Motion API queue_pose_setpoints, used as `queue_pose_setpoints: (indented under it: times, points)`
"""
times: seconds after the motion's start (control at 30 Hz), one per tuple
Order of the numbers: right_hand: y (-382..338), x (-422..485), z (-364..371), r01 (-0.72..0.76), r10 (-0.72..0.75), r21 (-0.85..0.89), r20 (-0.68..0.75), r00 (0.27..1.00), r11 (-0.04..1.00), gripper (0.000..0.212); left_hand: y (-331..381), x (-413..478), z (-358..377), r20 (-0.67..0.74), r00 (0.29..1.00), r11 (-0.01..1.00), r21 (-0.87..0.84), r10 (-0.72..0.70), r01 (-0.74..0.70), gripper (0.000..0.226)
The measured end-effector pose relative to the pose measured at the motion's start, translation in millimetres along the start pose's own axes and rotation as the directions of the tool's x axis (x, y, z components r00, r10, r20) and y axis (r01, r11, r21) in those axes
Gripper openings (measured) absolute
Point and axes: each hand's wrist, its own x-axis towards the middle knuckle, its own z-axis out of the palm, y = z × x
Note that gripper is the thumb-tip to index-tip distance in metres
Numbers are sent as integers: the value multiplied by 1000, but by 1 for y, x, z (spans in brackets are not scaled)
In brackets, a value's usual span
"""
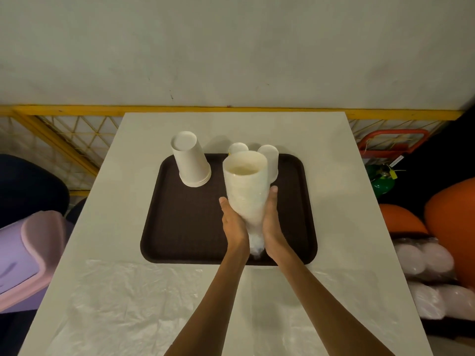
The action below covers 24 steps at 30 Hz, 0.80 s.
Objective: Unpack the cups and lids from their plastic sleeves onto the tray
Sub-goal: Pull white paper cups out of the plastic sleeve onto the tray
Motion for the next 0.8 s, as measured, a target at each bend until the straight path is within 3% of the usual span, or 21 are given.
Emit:
queue_pose_setpoints:
  times: [0.07,0.1,0.17,0.27,0.37,0.47,0.63,0.7,0.8]
  points:
    - [-5,-6,-1,32,-31,-28,25,999,999,111,12,-5,-1,56,996,995,74,69,-73,63]
    - [-6,-6,-3,86,-85,-34,30,996,996,116,21,-13,-1,100,987,987,98,122,-131,62]
    - [-24,-17,-4,149,-147,-37,50,988,988,107,36,-27,1,169,963,966,111,212,-232,54]
    - [-51,-41,-4,233,-233,13,99,968,972,76,55,-49,0,262,911,920,147,318,-364,37]
    - [-65,-49,-5,229,-235,78,78,969,970,83,72,-66,-1,367,847,869,167,383,-466,39]
    - [-75,-60,-7,220,-229,125,61,971,967,64,80,-78,-4,424,822,861,163,379,-481,36]
    - [-78,-74,-11,193,-214,237,65,975,952,93,80,-90,-14,409,829,860,174,380,-480,27]
    - [-82,-80,-14,191,-217,284,63,974,940,79,75,-96,-19,371,833,854,166,410,-494,22]
    - [-91,-88,-13,201,-235,366,52,970,909,63,62,-109,-27,360,834,868,111,418,-483,43]
